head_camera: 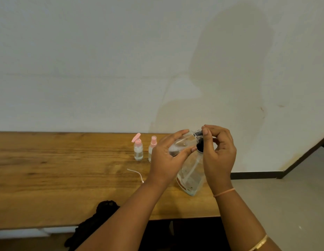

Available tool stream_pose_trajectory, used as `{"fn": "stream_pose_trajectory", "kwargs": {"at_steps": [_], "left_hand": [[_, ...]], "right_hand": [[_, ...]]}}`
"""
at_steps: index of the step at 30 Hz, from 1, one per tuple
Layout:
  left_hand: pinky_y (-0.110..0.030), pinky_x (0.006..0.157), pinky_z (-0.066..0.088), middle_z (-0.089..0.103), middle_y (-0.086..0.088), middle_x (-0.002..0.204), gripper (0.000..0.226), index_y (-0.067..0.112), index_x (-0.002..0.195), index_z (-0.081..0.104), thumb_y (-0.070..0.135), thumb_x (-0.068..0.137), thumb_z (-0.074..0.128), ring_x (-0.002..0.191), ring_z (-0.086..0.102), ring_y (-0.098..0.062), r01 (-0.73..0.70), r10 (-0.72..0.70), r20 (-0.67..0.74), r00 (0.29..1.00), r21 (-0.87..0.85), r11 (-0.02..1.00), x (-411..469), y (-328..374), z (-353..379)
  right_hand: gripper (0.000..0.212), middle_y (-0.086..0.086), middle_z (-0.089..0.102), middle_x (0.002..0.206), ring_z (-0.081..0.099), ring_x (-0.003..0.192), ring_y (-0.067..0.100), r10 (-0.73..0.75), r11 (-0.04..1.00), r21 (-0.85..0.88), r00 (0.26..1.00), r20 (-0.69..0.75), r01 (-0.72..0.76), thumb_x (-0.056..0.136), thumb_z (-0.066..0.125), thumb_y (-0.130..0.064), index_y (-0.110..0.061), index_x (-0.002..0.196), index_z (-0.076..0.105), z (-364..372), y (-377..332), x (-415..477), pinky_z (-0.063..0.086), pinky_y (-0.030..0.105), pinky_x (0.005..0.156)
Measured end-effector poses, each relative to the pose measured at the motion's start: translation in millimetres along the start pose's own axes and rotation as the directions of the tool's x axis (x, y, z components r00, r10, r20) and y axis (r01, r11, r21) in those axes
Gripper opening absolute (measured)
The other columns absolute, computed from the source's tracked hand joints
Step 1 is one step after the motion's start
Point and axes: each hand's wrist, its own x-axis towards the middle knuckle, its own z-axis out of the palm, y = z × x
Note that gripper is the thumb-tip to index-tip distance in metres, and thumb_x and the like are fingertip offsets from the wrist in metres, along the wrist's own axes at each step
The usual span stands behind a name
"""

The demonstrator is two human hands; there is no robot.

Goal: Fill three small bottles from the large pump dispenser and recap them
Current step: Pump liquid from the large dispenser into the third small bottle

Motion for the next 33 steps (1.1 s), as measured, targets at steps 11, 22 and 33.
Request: {"fn": "stream_pose_trajectory", "kwargs": {"at_steps": [11, 22, 33], "left_hand": [[-0.022, 0.083, 0.054, 0.066, 0.005, 0.112, 0.043, 0.043, 0.109, 0.062, 0.037, 0.068, 0.075, 0.108, 0.061, -0.006, 0.031, -0.031, 0.003, 1.0, 0.011, 0.999, -0.8, -9.1, 0.7], [-0.011, 0.08, 0.049, 0.066, 0.005, 0.112, 0.042, 0.04, 0.109, 0.062, 0.024, 0.072, 0.078, 0.107, 0.059, -0.001, 0.02, -0.02, 0.005, 1.0, 0.018, 1.0, -0.9, -6.6, 0.4], [-0.005, 0.075, 0.047, 0.065, 0.009, 0.109, 0.043, 0.038, 0.107, 0.062, 0.015, 0.074, 0.078, 0.103, 0.057, 0.009, 0.034, -0.033, 0.005, 0.999, -0.019, 0.999, -3.6, 2.1, -2.6]], "right_hand": [[0.008, -0.002, 0.057, 0.09, 0.056, 0.092, 0.0, -0.048, 0.997, -0.056, 0.998, 0.04, 0.05, 0.092, 0.056, -0.014, -0.017, 0.086, 0.06, -3.8, 14.6, -3.6, 0.045, 0.011, 0.078], [0.008, 0.003, 0.058, 0.092, 0.054, 0.094, -0.005, -0.087, 0.993, -0.081, 0.996, 0.017, 0.088, 0.093, 0.054, -0.015, -0.017, 0.088, 0.06, -1.3, 13.9, -4.4, 0.043, 0.009, 0.08], [0.011, 0.0, 0.058, 0.09, 0.055, 0.092, -0.005, -0.083, 0.992, -0.09, 0.996, 0.011, 0.084, 0.09, 0.056, -0.008, -0.017, 0.086, 0.06, -0.1, 3.4, -2.1, 0.043, 0.008, 0.079]]}}
